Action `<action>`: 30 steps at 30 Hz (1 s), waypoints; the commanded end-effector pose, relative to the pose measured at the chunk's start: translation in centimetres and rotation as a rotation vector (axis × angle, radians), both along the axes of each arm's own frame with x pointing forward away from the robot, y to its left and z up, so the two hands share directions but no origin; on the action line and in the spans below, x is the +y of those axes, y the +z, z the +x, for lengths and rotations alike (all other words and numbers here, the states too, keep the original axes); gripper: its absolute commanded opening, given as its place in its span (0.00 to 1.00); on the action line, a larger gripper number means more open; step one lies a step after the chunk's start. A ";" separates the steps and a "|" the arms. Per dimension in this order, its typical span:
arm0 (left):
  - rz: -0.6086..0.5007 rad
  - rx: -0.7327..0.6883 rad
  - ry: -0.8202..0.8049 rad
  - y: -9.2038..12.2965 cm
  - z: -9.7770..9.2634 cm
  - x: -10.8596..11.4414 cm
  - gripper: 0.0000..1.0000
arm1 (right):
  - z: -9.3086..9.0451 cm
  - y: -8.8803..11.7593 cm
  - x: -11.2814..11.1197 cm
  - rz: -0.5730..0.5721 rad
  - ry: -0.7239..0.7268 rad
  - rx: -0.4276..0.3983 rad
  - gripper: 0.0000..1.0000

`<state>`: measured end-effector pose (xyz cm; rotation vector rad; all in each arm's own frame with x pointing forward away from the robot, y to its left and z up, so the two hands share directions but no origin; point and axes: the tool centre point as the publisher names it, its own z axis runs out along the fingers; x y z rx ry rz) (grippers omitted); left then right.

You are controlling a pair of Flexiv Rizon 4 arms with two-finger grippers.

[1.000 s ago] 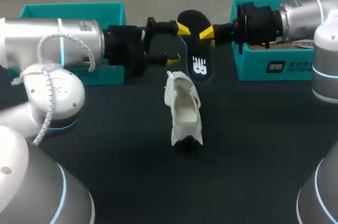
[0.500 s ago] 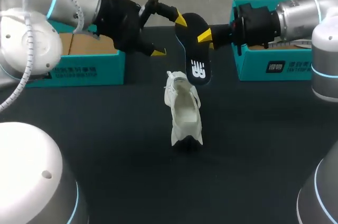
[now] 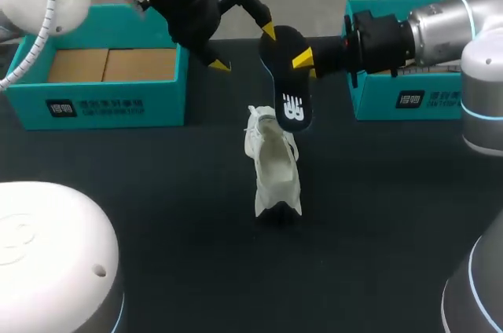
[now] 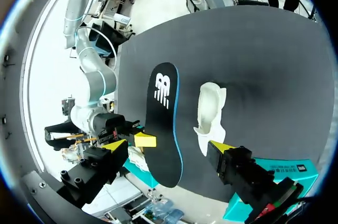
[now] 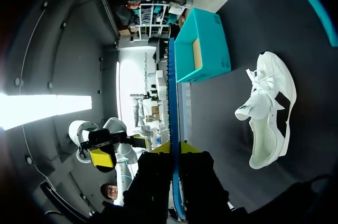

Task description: Take the shoe out of the shoebox, open the shoe tongue, remove and reinsert the insole, then place the shoe into the shoebox

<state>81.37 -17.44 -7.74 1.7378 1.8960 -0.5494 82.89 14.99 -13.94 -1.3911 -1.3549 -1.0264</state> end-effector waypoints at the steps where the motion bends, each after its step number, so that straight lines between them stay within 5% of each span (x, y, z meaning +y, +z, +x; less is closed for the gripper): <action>1: 0.199 0.022 0.008 0.2 0.2 -0.3 1.00 | -0.2 -0.1 0.3 -0.004 0.003 0.002 0.00; 9: 0.400 -0.028 0.057 1.2 1.5 -0.8 1.00 | 0.1 -0.2 0.9 -0.014 0.027 0.004 0.00; 30: 0.503 -0.051 -0.001 2.2 2.8 -3.1 1.00 | -0.7 -0.6 1.5 0.011 0.017 0.005 0.00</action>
